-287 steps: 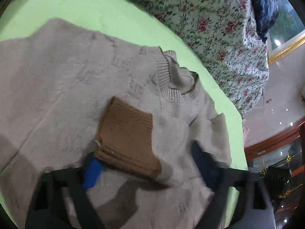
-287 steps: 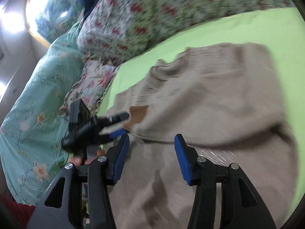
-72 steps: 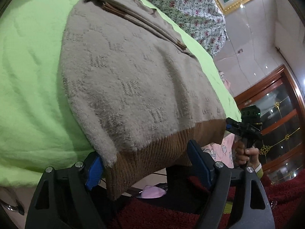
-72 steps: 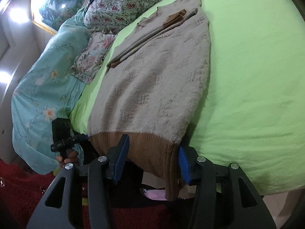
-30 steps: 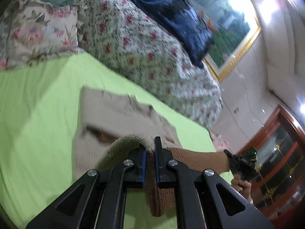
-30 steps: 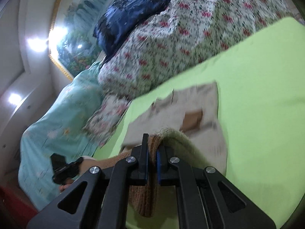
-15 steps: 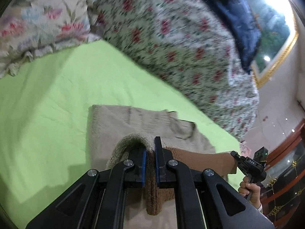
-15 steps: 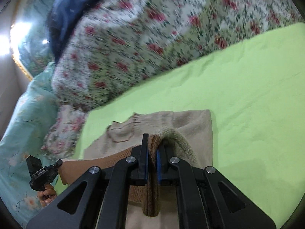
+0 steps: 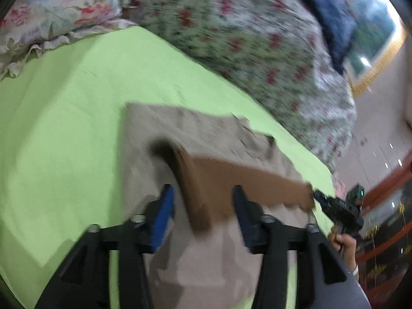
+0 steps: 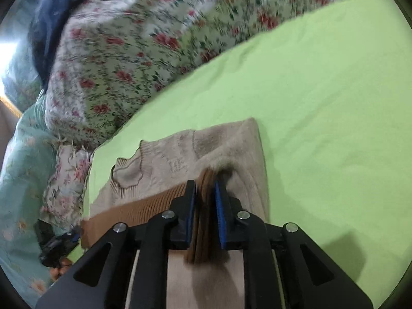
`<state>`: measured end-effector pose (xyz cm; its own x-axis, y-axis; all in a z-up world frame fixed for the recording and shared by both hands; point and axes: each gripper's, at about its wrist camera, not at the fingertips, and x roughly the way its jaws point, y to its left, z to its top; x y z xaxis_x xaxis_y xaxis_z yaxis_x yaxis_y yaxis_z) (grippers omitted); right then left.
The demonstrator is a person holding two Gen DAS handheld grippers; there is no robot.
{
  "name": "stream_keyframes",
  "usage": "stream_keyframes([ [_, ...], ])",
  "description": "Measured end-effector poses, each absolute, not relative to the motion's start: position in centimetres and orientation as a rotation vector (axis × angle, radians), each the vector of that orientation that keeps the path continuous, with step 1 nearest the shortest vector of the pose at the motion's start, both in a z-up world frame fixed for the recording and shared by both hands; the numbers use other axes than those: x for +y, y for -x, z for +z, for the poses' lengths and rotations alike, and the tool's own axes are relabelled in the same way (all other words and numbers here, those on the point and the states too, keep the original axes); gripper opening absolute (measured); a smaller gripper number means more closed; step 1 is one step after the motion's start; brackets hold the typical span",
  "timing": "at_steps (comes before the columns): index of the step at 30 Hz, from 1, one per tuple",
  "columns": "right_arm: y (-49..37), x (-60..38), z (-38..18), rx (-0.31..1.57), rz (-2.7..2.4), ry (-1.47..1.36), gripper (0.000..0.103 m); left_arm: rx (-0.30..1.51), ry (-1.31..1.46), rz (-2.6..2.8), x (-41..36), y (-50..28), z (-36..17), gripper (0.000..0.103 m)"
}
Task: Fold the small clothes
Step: 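Lay the hem over the collar and open both grippers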
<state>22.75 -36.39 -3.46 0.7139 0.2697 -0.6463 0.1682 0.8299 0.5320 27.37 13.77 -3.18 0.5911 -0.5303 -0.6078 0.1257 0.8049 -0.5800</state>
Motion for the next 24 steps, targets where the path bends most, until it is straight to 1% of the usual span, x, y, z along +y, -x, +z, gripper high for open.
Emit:
stream_keyframes([
  [3,-21.2,-32.5,-3.1,0.807,0.185,-0.534,0.017,0.92,0.501,-0.51,10.6,-25.8,-4.3,0.051],
  [7,-22.8,-25.0,-4.7,0.992,0.42,-0.324,0.017,1.023,0.385,-0.563,5.8,-27.0,-5.8,0.052],
  [9,-24.6,-23.9,-5.7,1.05,0.409,-0.236,0.017,1.033,0.327,-0.554,4.8,-28.4,-5.9,0.052],
  [10,-25.6,-24.1,-6.0,1.061,0.391,-0.232,0.017,1.04,0.321,-0.553,4.8,-29.4,-5.8,0.05],
  [11,-26.6,-24.7,-6.1,1.062,0.361,-0.237,0.017,1.038,0.323,-0.545,5.2,-30.7,-5.4,0.047],
  [15,-31.7,-28.8,-5.4,0.996,0.128,-0.266,0.017,0.976,0.306,-0.329,8.5,-35.5,-4.0,0.047],
  [17,-32.7,-30.8,-4.8,0.95,0.039,-0.32,0.017,0.949,0.395,-0.259,11.3,-37.3,-3.3,0.047],
  [18,-32.8,-32.1,-4.3,0.92,0.011,-0.39,0.017,0.94,0.449,-0.249,12.6,-37.5,-3.0,0.047],
  [21,-30.9,-33.1,-3.1,0.859,0.018,-0.465,0.017,0.871,0.542,-0.245,15.1,-36.0,-2.0,0.049],
  [24,-27.8,-32.1,-3.2,0.855,0.051,-0.459,0.017,0.859,0.564,-0.256,15.4,-32.7,-2.3,0.051],
])
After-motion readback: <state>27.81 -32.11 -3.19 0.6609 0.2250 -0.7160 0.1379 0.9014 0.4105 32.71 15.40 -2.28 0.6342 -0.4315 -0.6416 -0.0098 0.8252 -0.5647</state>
